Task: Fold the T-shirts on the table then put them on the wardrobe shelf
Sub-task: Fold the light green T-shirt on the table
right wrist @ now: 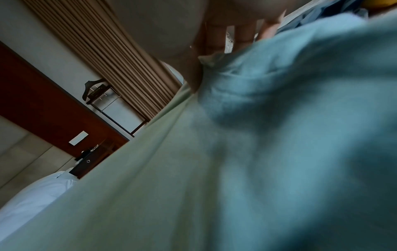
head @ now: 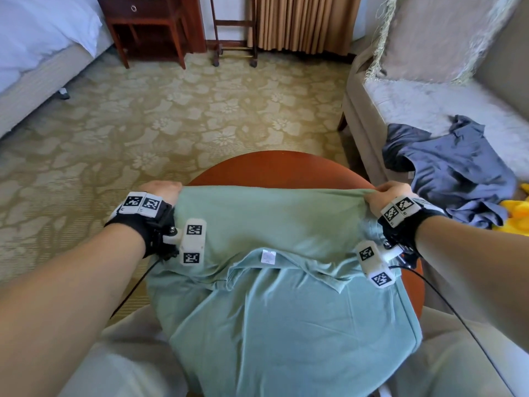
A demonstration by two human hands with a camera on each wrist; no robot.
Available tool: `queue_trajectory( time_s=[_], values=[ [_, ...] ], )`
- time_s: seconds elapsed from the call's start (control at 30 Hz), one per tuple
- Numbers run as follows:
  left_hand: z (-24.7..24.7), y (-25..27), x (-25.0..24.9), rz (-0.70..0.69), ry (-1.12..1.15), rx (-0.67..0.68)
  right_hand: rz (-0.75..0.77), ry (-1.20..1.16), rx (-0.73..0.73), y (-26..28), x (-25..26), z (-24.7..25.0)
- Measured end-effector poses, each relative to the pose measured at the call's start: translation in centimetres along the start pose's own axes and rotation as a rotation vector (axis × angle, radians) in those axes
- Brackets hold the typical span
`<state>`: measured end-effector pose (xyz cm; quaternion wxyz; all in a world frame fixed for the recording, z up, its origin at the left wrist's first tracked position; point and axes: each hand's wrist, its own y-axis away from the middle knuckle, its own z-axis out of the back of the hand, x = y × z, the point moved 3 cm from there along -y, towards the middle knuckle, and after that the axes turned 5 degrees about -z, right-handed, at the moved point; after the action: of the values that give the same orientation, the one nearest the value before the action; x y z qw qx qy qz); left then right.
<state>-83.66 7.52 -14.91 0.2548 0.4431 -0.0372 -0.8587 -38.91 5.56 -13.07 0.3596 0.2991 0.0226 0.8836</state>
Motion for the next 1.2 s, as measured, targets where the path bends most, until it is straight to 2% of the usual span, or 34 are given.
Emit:
queue_trajectory(
  time_s=[0.17,0.2,0.27,0.33,0.37,0.43,0.5,0.6,0.67,0.77,0.9,1.03,1.13,1.2],
  values=[
    [-1.0,0.2,-0.1,0.011,0.155,-0.098,0.013,-0.01,0.054,-0.3,0.2,-1.1],
    [-1.2,0.6,-0.4,-0.001,0.12,-0.1,-0.001,0.002,0.067,0.2,0.4,-1.0],
    [-1.1,1.8,-1.1,-0.042,-0.093,-0.121,-0.039,0.057,0.063,1.0,0.7,-0.7],
    [-0.8,3.7,-1.8,-0.104,-0.279,-0.157,-0.022,0.166,-0.047,2.2,1.1,-0.4],
    [-0.9,4.7,-2.1,-0.147,-0.291,-0.16,0.018,0.196,-0.089,3.1,1.4,-0.2],
    [-1.4,6.5,-2.4,-0.23,-0.181,-0.102,0.114,0.153,-0.05,4.9,2.1,-0.4],
    [-2.5,8.8,-2.6,-0.303,-0.066,0.057,0.191,0.035,0.114,6.9,2.6,-1.2],
    [-4.0,12.8,-2.8,-0.407,-0.168,0.296,0.333,0.061,0.356,10.9,3.0,-3.4],
    [-4.8,14.5,-2.4,-0.453,-0.32,0.39,0.429,0.191,0.403,13.1,2.7,-4.7],
    [-5.4,15.6,-1.6,-0.503,-0.429,0.361,0.514,0.364,0.387,14.8,2.0,-5.3],
    [-4.6,16.0,-0.5,-0.521,-0.393,0.244,0.537,0.445,0.306,16.0,0.7,-4.3],
    [-3.4,16.6,-0.5,-0.573,-0.409,0.257,0.512,0.422,0.281,17.2,0.4,-2.4],
    [-2.8,16.5,0.1,-0.559,-0.455,0.351,0.53,0.59,0.342,18.1,-0.1,-2.1],
    [-2.3,16.8,0.9,-0.525,-0.382,0.313,0.505,0.625,0.382,17.8,-0.9,-2.6]
  ],
)
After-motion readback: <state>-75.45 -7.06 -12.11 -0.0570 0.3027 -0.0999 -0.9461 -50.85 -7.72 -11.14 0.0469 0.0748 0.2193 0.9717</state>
